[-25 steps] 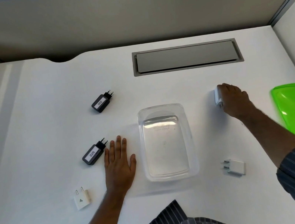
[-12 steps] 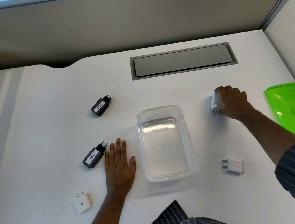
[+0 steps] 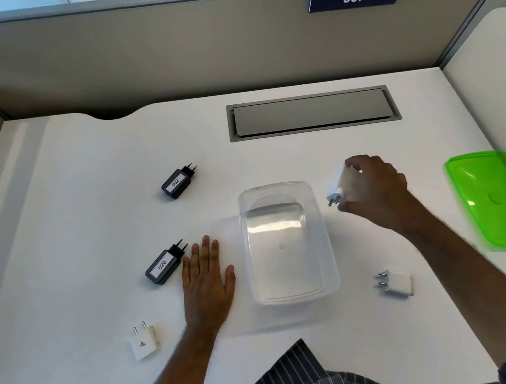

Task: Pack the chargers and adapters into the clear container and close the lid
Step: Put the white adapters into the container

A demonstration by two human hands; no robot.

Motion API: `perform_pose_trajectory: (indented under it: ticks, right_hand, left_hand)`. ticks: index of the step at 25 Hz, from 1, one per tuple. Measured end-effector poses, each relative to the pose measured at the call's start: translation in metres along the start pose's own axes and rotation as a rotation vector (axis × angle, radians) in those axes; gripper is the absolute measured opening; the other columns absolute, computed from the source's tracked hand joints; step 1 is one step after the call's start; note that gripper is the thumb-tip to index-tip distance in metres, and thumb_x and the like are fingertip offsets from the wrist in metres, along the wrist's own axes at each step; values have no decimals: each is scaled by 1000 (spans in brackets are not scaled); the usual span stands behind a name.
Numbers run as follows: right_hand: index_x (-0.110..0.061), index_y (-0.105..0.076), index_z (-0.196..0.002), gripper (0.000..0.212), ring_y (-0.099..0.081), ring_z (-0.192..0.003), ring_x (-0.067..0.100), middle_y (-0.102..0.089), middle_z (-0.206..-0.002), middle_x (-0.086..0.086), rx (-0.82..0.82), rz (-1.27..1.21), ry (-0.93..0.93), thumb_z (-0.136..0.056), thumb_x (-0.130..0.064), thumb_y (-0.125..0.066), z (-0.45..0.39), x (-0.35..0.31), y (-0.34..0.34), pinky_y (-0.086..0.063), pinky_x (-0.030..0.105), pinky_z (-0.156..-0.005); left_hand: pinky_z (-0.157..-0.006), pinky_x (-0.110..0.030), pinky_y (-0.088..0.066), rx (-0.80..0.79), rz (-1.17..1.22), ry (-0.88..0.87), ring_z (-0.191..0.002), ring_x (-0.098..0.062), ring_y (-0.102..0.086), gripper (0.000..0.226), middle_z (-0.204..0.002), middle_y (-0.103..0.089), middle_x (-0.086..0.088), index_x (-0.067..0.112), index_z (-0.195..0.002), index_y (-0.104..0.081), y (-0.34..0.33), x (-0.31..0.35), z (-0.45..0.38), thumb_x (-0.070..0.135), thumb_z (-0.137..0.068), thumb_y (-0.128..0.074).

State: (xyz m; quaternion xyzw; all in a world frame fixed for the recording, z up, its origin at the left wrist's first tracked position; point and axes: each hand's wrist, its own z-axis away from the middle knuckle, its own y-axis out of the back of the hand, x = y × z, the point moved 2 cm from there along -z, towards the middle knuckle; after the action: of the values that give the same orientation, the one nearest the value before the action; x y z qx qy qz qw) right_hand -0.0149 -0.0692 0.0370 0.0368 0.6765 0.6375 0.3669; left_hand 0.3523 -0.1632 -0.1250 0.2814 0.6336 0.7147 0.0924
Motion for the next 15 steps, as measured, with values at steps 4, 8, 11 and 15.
perform_pose_trajectory:
  ticks: [4, 8, 11, 15]
  right_hand:
    - [-38, -45, -126, 79, -54, -111, 25, -53, -125, -8, -31, 111, 142, -58, -46, -83, 20, -48, -8, -29, 34, -83]
    - [-37, -42, -127, 75, -52, -109, 23, -50, -125, -11, -124, 148, 286, -61, -49, -77, 40, -81, -34, -32, 35, -83]
    - [-32, -44, -128, 74, -52, -110, 25, -50, -125, -7, -221, 186, 357, -63, -44, -77, 53, -99, -58, -38, 38, -85]
    - [-26, -44, -130, 74, -49, -113, 27, -49, -125, -3, -335, 236, 386, -67, -36, -79, 66, -108, -89, -42, 41, -88]
  left_hand:
    - [-131, -47, -12, -3, 16, 2, -162, -23, -7, 69, -174, -11, -2, 20, -165, -14, 1, 0, 1, 47, -104, -30]
    - [-131, -47, -11, 0, 16, 4, -161, -24, -9, 68, -174, -12, -3, 19, -164, -16, 1, -1, 0, 46, -104, -32]
    - [-132, -46, -10, 4, 17, 4, -161, -24, -9, 68, -174, -13, -3, 19, -164, -17, 1, -1, 1, 45, -104, -34]
    - [-132, -47, -10, 5, 20, 3, -161, -25, -10, 68, -174, -13, -4, 18, -164, -17, 2, -1, 1, 45, -105, -36]
